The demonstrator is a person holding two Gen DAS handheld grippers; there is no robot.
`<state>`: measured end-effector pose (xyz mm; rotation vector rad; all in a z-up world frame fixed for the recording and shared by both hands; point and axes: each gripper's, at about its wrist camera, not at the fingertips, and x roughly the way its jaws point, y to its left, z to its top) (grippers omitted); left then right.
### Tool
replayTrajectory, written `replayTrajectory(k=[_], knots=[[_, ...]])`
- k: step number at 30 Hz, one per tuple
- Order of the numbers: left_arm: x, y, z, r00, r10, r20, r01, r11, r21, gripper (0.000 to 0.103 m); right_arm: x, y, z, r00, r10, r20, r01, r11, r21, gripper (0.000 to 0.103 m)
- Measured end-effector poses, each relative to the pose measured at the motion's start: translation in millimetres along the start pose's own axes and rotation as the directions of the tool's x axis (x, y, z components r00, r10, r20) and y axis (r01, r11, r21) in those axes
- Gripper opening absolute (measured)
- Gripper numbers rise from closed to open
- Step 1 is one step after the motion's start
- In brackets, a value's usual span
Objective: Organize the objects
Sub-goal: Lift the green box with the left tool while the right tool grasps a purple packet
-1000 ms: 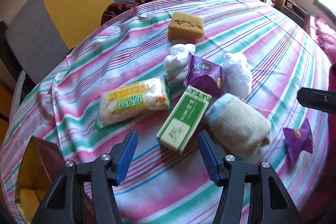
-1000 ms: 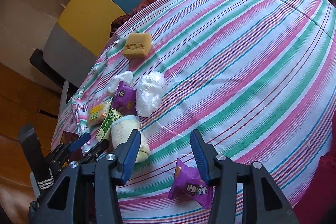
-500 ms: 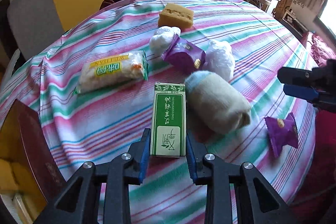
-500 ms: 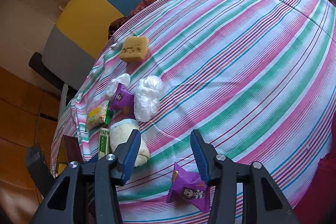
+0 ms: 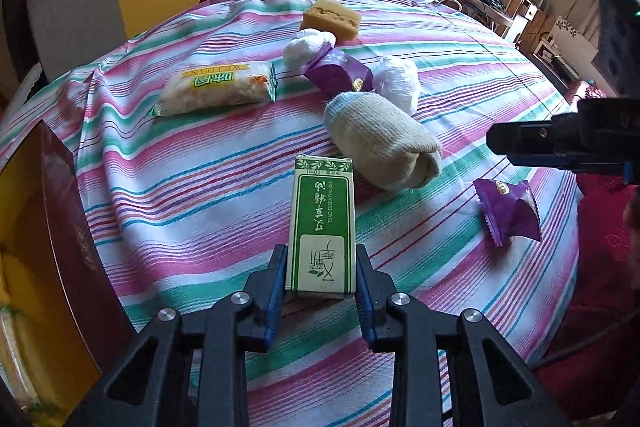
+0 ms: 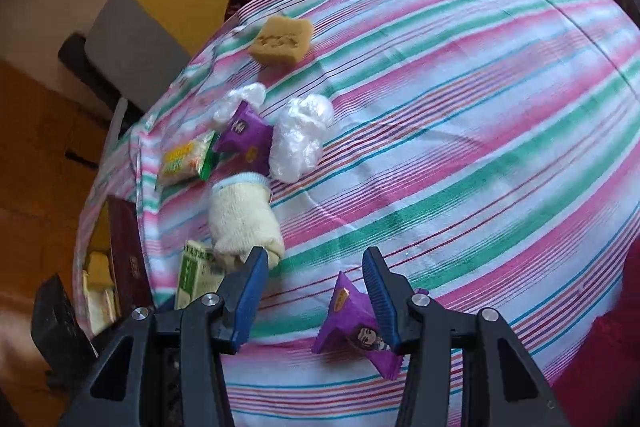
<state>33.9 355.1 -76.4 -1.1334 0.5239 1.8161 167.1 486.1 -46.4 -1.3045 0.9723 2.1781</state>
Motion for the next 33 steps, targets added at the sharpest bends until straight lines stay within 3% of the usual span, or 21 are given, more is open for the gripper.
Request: replayTrajectory(k=[3, 6, 8, 13, 17, 19, 20, 21, 25, 29, 33], knots=[[2.1, 0.9, 0.7, 1.000, -0.003, -0.003, 0.003, 1.000, -0.003, 0.031, -8.3, 21.7, -4.5, 0.996, -0.082, -0.041, 0.069, 0.965, -0.254, 0.054], [3.5, 3.9, -1.7, 1.000, -0.016, -0.005, 0.016, 1.000, -0.015, 0.032, -9.4, 38.7, -21.5, 0.980, -0.180, -0.087, 0.115, 0.863, -0.492, 0.055], [3.5, 3.5, -1.0, 1.000, -0.015, -0.005, 0.015, 1.000, -0.014, 0.032, -3.9, 44.0, -29.9, 0.959, -0.267, -0.091, 0.165, 0.792, -0.587, 0.055], [3.4, 4.5, -0.9, 1.000, -0.022, -0.001, 0.022, 1.000, -0.021, 0.032, 15.8, 46.0, -30.2, 0.930, -0.353, -0.107, 0.187, 0.701, -0.688, 0.055], [4.6, 4.7, -0.9, 1.000, -0.020, -0.004, 0.020, 1.000, -0.023, 0.032, 36.8, 46.4, -31.1, 0.902, -0.404, -0.154, 0.171, 0.660, -0.732, 0.055], [4.0, 3.9, -1.8, 1.000, -0.015, 0.003, 0.015, 1.000, -0.016, 0.032, 46.2, 43.2, -32.5, 0.883, -0.446, -0.143, 0.202, 0.639, -0.742, 0.052], [3.9, 3.5, -2.1, 1.000, -0.013, 0.006, 0.013, 1.000, -0.013, 0.032, 49.1, 41.2, -33.0, 0.877, -0.463, -0.130, 0.223, 0.631, -0.743, 0.033], [3.8, 3.3, -2.6, 1.000, -0.013, 0.008, 0.013, 1.000, -0.013, 0.032, 49.5, 39.5, -32.4, 0.882, -0.456, -0.119, 0.231, 0.638, -0.735, 0.033], [2.5, 3.9, -3.9, 1.000, -0.014, 0.019, 0.014, 1.000, -0.020, 0.031, 37.6, 30.2, -17.2, 0.937, -0.337, -0.095, 0.212, 0.762, -0.611, 0.032], [-4.1, 3.5, -7.1, 0.999, -0.018, 0.027, 0.018, 0.999, -0.028, 0.031, 31.0, 17.0, -0.7, 0.949, -0.307, -0.069, 0.239, 0.844, -0.480, 0.032], [-28.3, 3.0, -11.5, 0.997, -0.028, 0.076, 0.031, 0.999, -0.031, 0.031, 33.9, 4.2, 8.6, 0.966, -0.248, -0.067, 0.214, 0.921, -0.326, 0.032]])
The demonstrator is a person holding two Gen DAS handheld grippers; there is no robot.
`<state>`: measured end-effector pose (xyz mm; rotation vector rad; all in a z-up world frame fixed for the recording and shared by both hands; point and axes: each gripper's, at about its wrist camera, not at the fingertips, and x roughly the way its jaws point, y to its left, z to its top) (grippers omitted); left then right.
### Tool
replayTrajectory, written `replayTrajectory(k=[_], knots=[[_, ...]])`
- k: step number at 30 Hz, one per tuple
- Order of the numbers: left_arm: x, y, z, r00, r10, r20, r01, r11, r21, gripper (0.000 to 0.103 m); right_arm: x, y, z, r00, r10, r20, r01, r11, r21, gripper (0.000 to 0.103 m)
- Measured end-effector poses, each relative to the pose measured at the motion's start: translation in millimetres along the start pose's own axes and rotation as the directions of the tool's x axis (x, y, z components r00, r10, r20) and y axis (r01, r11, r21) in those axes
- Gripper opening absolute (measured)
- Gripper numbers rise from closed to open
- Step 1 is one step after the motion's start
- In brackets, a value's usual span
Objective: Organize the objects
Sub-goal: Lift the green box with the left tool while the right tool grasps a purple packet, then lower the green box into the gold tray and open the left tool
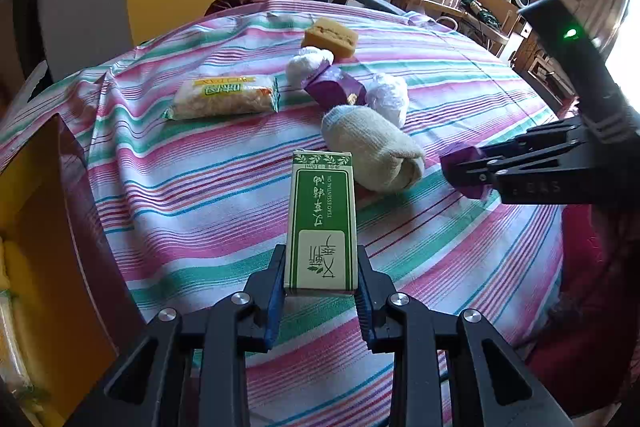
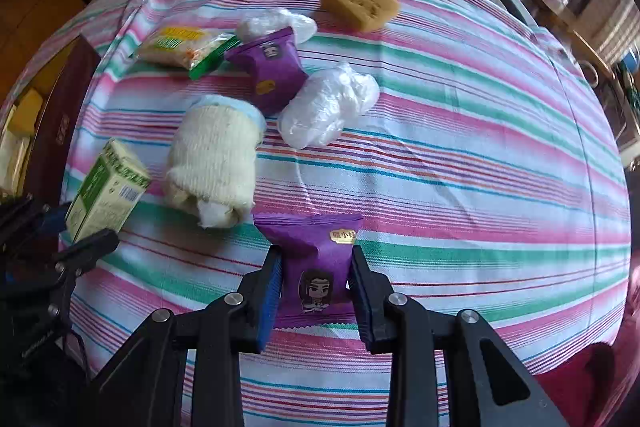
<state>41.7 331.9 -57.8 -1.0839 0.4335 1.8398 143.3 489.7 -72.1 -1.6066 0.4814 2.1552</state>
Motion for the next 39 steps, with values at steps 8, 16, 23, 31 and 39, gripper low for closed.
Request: replayTrajectory(k=[8, 16, 23, 31, 39], knots=[[-75.2, 67.4, -6.1, 0.992, 0.043, 0.118, -0.023, 0.986, -0.163, 0.031, -6.6, -21.4, -7.1, 0.994, 0.060, 0.088, -0.074, 0.983, 0.166, 0.032], [-98.8, 207.3, -24.1, 0.975, 0.212, 0.063, -0.165, 0.887, -0.431, 0.031, -9.5, -18.0, -5.7, 0.995, 0.046, 0.092, -0.061, 0.985, 0.163, 0.032], [-84.7, 273.9, -25.8, 0.966, 0.257, -0.013, -0.223, 0.811, -0.541, 0.031, -5.1, -15.1, -1.3, 0.995, 0.052, 0.091, -0.066, 0.985, 0.161, 0.032], [-44.8, 306.6, -17.5, 0.964, 0.244, -0.103, -0.255, 0.755, -0.604, 0.032, -3.1, -16.4, -1.0, 0.995, 0.055, 0.089, -0.069, 0.985, 0.161, 0.032], [-50.1, 294.9, -11.5, 0.928, 0.359, -0.100, -0.355, 0.771, -0.528, 0.032, -0.5, -16.8, -0.6, 0.995, 0.050, 0.086, -0.064, 0.985, 0.163, 0.032]])
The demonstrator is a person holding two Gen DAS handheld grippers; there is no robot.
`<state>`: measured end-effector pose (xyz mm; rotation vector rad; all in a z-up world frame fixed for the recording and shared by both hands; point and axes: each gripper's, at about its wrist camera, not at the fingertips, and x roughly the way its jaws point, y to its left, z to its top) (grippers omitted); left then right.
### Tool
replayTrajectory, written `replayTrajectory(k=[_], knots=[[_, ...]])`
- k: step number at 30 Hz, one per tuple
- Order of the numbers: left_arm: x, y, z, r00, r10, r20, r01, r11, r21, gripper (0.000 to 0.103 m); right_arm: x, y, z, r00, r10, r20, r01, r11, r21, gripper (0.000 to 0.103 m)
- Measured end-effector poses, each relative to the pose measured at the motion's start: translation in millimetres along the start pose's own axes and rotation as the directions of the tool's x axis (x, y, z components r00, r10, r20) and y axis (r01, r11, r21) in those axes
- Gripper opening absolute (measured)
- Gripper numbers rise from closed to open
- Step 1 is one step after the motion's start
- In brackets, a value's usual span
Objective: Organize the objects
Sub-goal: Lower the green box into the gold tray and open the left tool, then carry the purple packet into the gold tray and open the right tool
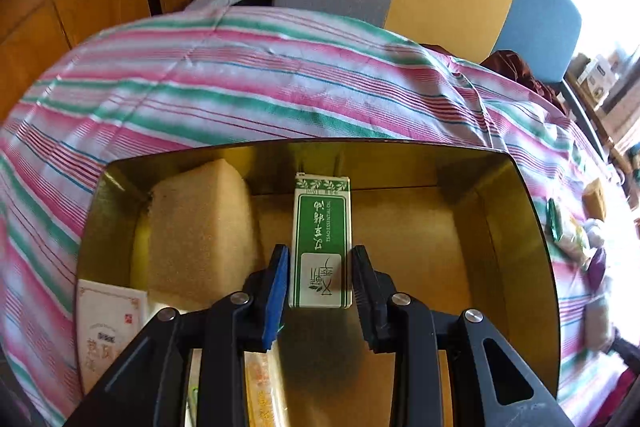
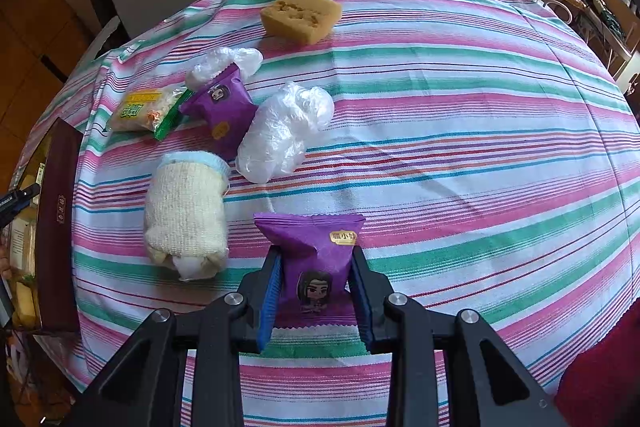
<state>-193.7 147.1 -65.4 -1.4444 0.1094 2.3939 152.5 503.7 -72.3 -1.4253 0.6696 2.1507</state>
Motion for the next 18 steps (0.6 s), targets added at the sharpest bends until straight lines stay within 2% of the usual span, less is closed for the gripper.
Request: replayTrajectory(k=[2, 7, 11, 18], knots=[[-7.6, -1.1, -4.1, 1.000, 0.014, 0.025, -0.014, 1.000, 0.019, 0.033, -0.1, -0.9, 0.1, 1.000, -0.003, 0.002, 0.003, 1.000, 0.002, 0.032], [-31.9, -4.5, -18.5, 0.996, 0.025, 0.088, -0.030, 0.998, 0.054, 0.047, -3.1, -3.8, -0.2, 1.000, -0.008, 0.018, 0.008, 1.000, 0.013, 0.032], [-61.3, -9.8, -41.0, 0.990, 0.003, 0.140, -0.015, 0.996, 0.086, 0.048, -7.0, -6.4, 0.8, 0.999, -0.012, 0.040, 0.011, 1.000, 0.027, 0.032], [-95.8, -14.6, -74.7, 0.980, -0.017, 0.197, -0.005, 0.994, 0.107, 0.053, -2.9, -7.5, 0.1, 0.999, -0.030, 0.026, 0.029, 0.999, 0.036, 0.032]])
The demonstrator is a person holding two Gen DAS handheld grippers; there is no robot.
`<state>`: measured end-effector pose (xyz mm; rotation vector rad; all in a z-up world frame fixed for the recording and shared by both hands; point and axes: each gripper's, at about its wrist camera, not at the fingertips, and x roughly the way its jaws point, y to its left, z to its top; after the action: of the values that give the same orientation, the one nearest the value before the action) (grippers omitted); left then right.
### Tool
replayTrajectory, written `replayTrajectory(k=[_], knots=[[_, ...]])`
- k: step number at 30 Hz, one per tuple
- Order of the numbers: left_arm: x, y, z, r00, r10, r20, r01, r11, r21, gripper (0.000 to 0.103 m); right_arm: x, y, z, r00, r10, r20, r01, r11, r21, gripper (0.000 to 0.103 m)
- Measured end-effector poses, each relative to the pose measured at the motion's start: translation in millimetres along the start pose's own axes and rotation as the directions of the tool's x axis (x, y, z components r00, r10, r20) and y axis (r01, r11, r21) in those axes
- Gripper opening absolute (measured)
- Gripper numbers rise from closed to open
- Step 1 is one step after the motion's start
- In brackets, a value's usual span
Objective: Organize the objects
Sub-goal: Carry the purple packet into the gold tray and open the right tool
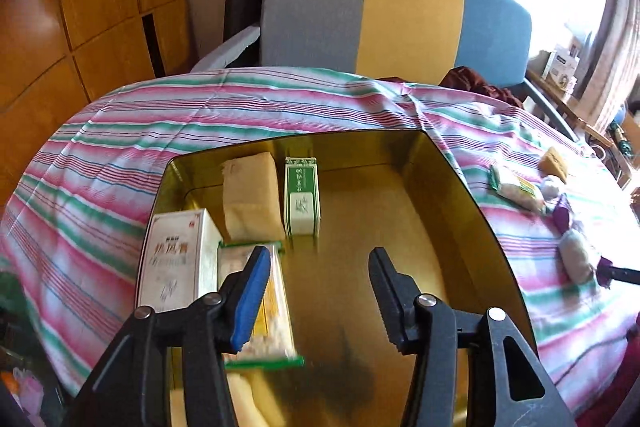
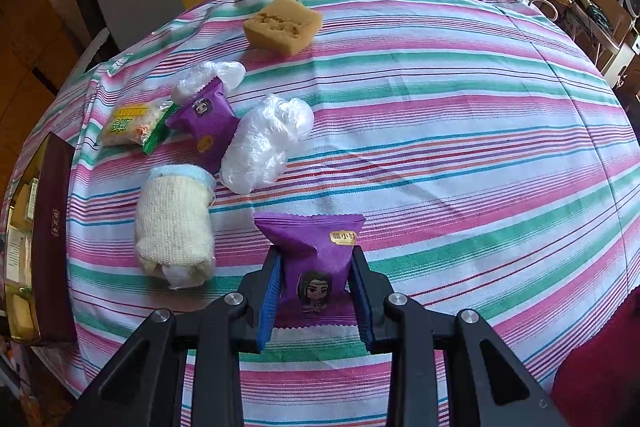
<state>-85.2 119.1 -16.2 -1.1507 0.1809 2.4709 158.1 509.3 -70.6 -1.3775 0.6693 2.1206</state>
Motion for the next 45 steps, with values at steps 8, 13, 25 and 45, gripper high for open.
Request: replayTrajectory(k=[8, 13, 25, 45], knots=[[-25.4, -4.4, -24.2, 0.999, 0.020, 0.040, -0.021, 1.000, 0.023, 0.057, 2.5, -1.1, 0.0, 1.000, -0.018, -0.011, 0.018, 1.000, 0.008, 0.032], [-32.7, -4.9, -33.4, 0.998, 0.020, 0.051, -0.022, 0.999, 0.030, 0.058, -0.4, -4.2, 0.2, 1.000, -0.027, 0.001, 0.027, 0.999, 0.020, 0.032], [-40.4, 10.8, -35.9, 0.998, -0.003, 0.062, 0.003, 1.000, -0.008, 0.058, -36.6, -2.4, 4.0, 0.992, -0.012, 0.126, 0.002, 0.997, 0.077, 0.032], [-66.0, 86.0, -51.5, 0.990, 0.096, 0.103, -0.077, 0.981, -0.177, 0.058, -47.9, 288.3, -0.6, 0.918, 0.397, 0.006, -0.360, 0.839, -0.409, 0.032]])
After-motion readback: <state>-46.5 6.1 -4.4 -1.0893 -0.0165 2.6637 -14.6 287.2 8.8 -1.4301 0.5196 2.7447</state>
